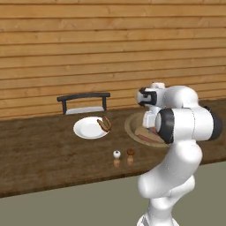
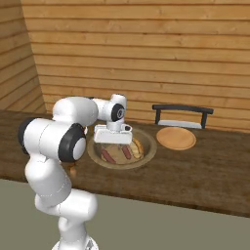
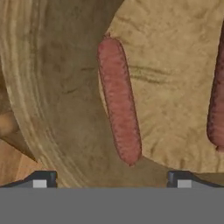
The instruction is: Place one bun and one sausage from the bowl on each plate.
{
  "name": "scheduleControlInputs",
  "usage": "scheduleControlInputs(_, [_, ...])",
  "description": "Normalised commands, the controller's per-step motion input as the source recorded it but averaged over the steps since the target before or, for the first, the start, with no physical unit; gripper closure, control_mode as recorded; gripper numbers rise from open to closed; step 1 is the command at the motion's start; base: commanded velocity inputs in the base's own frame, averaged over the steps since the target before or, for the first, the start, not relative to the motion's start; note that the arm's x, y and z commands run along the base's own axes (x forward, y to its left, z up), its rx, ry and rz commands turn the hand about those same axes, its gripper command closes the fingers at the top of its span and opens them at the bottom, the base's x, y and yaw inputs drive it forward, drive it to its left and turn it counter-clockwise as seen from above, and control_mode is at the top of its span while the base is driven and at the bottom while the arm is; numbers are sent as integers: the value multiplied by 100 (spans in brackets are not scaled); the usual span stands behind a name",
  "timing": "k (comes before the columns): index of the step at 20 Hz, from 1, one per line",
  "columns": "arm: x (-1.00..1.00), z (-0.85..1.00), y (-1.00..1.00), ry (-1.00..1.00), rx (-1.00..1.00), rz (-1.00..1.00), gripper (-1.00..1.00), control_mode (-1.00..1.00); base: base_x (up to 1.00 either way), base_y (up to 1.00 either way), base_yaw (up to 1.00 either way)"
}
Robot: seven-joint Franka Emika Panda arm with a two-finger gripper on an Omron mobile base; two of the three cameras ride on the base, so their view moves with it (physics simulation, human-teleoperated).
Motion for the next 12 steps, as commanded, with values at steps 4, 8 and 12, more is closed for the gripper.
scheduleControlInputs(4, [50,-48,-18,0,6,30,-100,-100,0,0,0])
scheduleControlInputs(8, [27,-35,12,0,1,12,-100,-100,0,0,0])
scheduleControlInputs(12, [-3,-1,46,6,5,0,-100,-100,0,0,0])
